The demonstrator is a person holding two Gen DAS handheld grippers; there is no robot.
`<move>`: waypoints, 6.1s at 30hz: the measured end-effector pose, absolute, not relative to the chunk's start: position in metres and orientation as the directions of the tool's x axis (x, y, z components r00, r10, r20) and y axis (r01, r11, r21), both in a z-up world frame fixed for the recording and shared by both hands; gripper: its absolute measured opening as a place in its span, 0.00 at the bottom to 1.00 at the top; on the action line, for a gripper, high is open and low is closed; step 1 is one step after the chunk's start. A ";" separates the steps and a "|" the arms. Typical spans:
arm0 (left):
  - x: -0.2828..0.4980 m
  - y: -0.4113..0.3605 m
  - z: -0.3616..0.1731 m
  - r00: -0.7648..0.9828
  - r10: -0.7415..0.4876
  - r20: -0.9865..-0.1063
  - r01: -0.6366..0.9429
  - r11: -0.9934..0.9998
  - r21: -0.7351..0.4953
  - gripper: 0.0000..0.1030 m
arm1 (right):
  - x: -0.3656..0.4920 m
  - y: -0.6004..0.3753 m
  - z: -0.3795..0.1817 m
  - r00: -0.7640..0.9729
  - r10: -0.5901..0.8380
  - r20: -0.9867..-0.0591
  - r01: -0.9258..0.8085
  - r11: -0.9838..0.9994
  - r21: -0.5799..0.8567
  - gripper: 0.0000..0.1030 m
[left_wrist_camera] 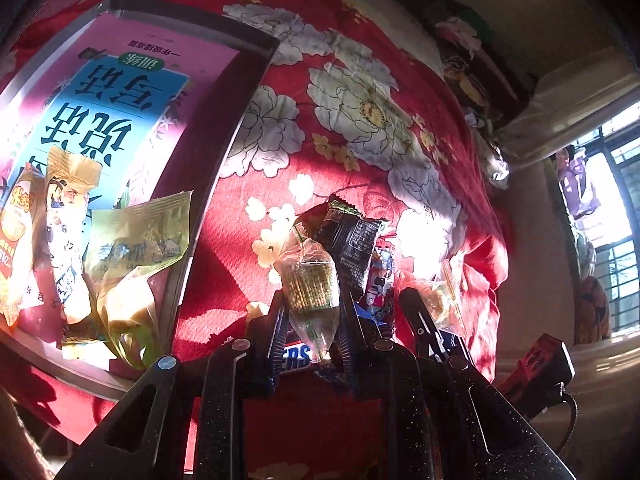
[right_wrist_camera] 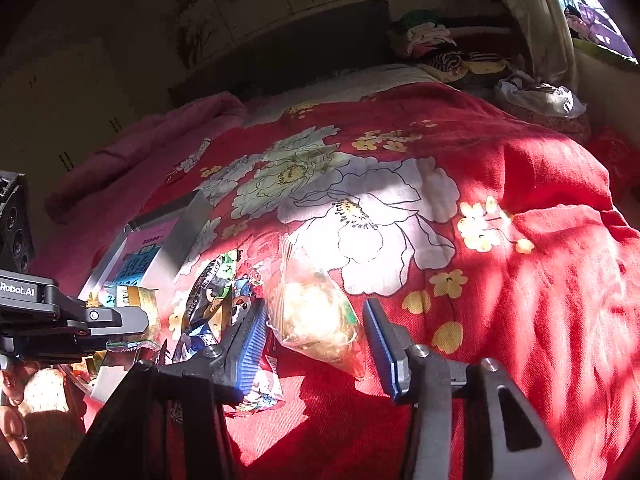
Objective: Organize snacks
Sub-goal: 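Grasp the green-label clear bag with the left tool while the right tool grasps a clear cracker bag, then carry both held bags over the tray with both tools, then lower the bags onto the tray and open both tools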
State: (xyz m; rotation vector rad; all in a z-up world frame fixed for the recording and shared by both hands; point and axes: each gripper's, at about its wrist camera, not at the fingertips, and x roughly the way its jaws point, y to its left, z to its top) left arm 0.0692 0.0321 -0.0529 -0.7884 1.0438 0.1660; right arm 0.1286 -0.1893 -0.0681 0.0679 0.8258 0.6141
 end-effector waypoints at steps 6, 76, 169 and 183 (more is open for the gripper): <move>0.067 0.030 -0.041 0.538 -0.231 -0.811 -0.432 0.750 -0.500 0.24 | 0.129 -0.191 -0.069 0.520 0.540 -0.662 -0.485 0.824 0.293 0.42; 0.058 0.064 -0.009 0.572 -0.189 -0.798 -0.266 0.878 -0.399 0.37 | 0.073 -0.203 -0.004 0.553 0.647 -0.525 -0.502 0.762 0.410 0.42; -0.022 0.160 -0.050 0.484 -0.217 -0.848 -0.369 0.828 -0.422 0.37 | 0.013 -0.017 -0.048 0.103 0.736 -0.669 -0.747 0.501 0.437 0.42; -0.021 0.161 -0.052 0.484 -0.210 -0.849 -0.373 0.828 -0.418 0.38 | 0.021 -0.017 -0.050 0.107 0.739 -0.665 -0.737 0.508 0.446 0.43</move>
